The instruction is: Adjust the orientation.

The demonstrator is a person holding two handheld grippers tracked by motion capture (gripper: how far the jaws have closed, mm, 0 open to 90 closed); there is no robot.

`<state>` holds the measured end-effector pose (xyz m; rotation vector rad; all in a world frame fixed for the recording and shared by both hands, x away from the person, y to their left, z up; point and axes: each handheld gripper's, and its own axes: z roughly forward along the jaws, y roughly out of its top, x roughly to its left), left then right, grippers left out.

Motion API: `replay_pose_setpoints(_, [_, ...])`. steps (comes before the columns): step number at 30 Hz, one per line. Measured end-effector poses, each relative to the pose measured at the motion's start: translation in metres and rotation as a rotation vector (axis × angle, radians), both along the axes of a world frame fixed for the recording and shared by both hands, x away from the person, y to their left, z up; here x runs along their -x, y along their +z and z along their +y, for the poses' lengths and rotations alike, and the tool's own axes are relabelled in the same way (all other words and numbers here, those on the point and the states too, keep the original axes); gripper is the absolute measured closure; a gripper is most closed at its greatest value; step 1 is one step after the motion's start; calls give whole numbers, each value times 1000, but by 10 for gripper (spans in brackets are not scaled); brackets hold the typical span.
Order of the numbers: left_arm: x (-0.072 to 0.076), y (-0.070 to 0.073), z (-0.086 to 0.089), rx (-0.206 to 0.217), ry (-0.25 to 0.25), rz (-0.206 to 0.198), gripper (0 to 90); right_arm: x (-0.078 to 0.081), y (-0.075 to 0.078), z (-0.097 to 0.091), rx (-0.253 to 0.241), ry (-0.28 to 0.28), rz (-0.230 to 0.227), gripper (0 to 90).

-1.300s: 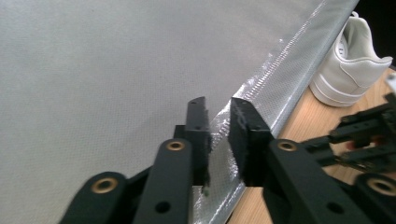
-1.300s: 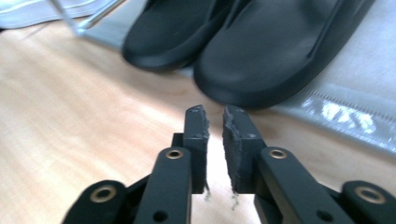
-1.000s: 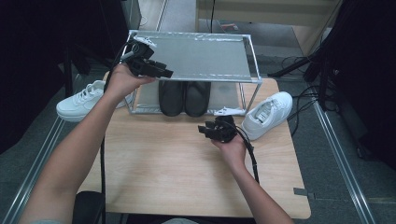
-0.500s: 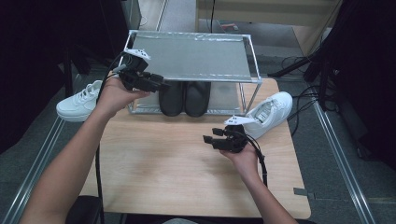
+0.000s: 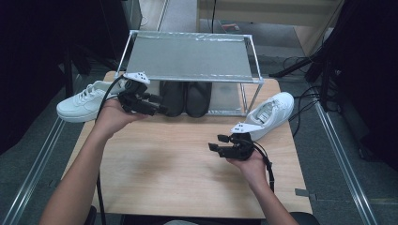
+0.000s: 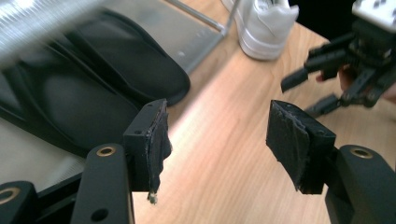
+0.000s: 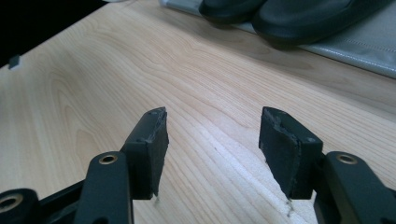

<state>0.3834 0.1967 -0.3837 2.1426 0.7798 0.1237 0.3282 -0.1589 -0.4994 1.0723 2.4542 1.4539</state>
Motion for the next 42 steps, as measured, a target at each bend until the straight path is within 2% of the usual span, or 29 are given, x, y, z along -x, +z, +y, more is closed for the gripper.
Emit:
replay_pose_setpoints(4, [5,-14,1,20,1,27,387,0,3,-4,-15,-7,-2,432])
replay_pose_setpoints(7, [8,-22,4,36,4,29,384,-4,2,-5,-1,-15,3,435])
replay_pose_setpoints(9, [8,-24,6,28,14,37,384,-6,2,-5,-8,-19,5,437])
replay_pose_setpoints(10, [8,-25,7,19,14,34,382,-8,2,-6,-9,-18,2,437])
replay_pose_setpoints(17, [10,-31,21,43,36,29,378,-12,5,-12,-28,-31,-11,437])
replay_pose_setpoints(23, [11,-36,35,44,72,32,379,-14,6,-17,-35,-50,0,437])
replay_pose_setpoints(26, [11,-38,43,45,89,31,380,-14,5,-15,-30,-43,-3,437])
replay_pose_setpoints(29, [12,-40,51,33,111,30,383,-14,4,-13,-1,-36,-13,437])
replay_pose_setpoints(42, [19,-46,86,32,196,19,394,-17,4,-7,-8,-15,-2,440])
